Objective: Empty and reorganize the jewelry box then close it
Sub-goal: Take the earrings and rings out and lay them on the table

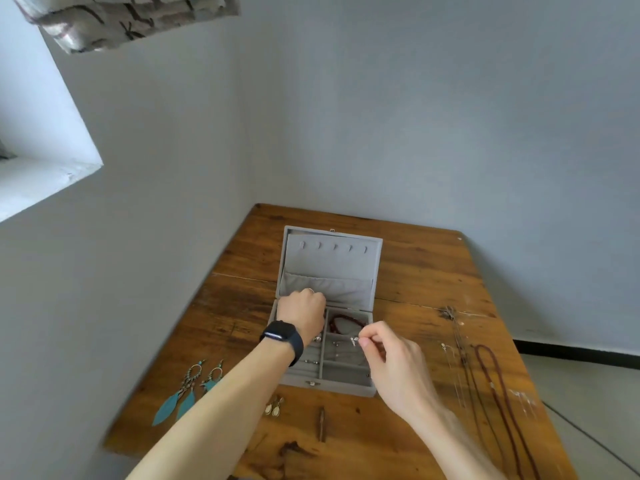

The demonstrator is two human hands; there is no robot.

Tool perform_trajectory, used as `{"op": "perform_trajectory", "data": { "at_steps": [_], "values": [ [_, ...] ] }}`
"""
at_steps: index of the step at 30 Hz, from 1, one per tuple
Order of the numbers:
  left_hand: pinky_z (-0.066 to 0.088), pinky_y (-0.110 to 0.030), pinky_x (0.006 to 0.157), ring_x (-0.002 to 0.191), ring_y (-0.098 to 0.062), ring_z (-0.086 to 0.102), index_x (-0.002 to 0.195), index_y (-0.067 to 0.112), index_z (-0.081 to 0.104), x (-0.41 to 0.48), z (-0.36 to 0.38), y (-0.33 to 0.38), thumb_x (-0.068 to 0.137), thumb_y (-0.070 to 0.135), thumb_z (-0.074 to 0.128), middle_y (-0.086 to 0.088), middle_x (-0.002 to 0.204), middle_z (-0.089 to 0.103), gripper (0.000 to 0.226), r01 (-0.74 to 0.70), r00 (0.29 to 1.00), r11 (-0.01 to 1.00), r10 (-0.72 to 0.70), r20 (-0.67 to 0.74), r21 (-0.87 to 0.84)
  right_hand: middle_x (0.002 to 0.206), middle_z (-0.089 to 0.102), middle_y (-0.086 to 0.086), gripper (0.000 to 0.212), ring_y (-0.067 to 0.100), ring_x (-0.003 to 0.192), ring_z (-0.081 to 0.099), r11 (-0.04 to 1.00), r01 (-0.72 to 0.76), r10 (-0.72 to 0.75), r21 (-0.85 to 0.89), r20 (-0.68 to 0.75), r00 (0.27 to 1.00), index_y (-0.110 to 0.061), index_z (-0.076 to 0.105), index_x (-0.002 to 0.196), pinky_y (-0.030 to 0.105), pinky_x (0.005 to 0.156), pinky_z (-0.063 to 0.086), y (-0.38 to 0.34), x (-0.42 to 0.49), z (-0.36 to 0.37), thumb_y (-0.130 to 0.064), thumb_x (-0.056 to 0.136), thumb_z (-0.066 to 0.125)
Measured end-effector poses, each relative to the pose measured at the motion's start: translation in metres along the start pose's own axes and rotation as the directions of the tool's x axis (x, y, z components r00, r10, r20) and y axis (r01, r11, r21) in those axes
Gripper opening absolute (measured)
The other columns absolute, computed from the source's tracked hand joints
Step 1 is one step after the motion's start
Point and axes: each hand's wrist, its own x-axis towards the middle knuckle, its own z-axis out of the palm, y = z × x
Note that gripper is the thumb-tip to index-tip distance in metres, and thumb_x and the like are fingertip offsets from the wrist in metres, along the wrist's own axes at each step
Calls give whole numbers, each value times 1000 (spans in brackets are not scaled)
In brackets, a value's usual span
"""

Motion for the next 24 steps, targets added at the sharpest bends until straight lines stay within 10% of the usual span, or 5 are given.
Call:
{"op": "perform_trajectory", "data": {
  "at_steps": [10, 24],
  "values": [
    [51, -21, 61, 76, -8, 63, 87, 28, 60, -53, -18, -13, 91, 29, 61, 10, 81, 67, 4, 88, 988, 727, -152, -35, -681, 94, 67, -23, 10, -4, 92, 63, 987, 6, -1, 163, -31, 1000, -29, 69, 103, 10, 74, 50, -7, -53, -16, -24, 94, 67],
    [46, -4, 72, 91, 10, 62, 108, 30, 72, -200, -13, -30, 96, 26, 62, 17, 93, 72, 15, 32, 978, 543, -190, -85, -839, 99, 68, -18, 14, -5, 92, 61, 991, -40, 32, 131, 62, 998, -29, 71, 106, 2, 74, 44, -30, -111, 30, -24, 95, 65]
  ]
}}
